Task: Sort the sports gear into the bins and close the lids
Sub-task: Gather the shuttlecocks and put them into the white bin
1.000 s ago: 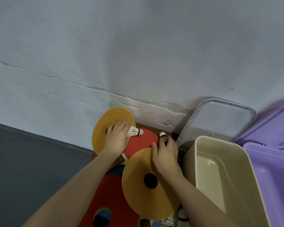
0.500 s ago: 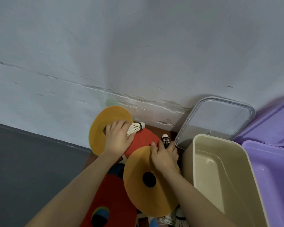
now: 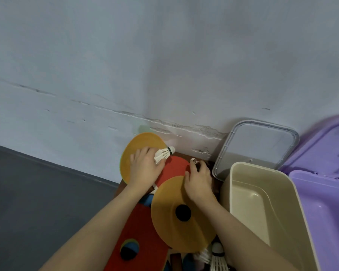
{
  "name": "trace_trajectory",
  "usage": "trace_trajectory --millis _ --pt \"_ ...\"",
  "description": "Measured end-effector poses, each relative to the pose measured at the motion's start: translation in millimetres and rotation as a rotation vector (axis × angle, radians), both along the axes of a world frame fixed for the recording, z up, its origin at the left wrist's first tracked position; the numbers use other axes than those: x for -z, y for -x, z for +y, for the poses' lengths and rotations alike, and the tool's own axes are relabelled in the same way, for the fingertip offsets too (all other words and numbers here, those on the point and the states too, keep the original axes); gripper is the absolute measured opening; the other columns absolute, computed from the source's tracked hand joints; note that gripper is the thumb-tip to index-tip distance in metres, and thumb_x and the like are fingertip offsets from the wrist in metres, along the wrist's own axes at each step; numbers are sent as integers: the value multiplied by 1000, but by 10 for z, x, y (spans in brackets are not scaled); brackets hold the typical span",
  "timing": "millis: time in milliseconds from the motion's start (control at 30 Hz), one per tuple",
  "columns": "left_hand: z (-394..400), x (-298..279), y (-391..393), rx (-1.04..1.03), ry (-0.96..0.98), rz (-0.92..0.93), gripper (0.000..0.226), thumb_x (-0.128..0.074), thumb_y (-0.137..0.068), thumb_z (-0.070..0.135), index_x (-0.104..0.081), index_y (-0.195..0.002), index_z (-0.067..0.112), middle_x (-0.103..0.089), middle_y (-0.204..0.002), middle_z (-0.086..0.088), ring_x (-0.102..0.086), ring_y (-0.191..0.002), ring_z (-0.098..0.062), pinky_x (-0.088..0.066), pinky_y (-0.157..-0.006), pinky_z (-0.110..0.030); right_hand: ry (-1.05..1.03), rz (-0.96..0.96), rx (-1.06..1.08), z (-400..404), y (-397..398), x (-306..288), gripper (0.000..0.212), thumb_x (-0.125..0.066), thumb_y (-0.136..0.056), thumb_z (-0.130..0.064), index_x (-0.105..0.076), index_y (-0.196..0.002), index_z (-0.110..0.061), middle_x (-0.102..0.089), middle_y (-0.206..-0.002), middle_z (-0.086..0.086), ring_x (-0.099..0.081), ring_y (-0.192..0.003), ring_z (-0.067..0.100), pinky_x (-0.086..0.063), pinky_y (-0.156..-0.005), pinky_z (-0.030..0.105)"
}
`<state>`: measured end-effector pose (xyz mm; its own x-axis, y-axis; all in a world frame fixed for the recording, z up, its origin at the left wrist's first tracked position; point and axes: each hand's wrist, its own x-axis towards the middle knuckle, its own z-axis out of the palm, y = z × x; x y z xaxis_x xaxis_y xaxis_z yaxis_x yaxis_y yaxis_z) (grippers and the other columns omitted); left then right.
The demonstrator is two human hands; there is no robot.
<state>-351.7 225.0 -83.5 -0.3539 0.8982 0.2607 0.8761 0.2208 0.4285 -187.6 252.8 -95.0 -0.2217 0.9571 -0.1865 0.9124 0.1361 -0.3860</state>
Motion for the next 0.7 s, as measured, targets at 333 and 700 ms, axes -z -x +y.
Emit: trace_trajectory --millis 333,700 --pt "-44 55 -158 -24 -24 -75 35 -60 -85 40 -62 -114 20 -60 -108 3 -49 -101 -20 -21 -78 -29 -24 305 -44 15 -48 6 50 -36 -100 -18 -23 -146 -2 -15 -155 9 -13 -143 19 -9 -110 19" --pt "-108 -570 -420 -6 -255 -86 43 -52 -79 46 -64 -111 19 -60 -107 3 -50 -103 -19 -20 -79 -24 -450 523 -215 -66 -572 -712 43 -46 -96 -10 -41 -139 -9 -38 -145 2 -31 -135 9 -25 -113 26"
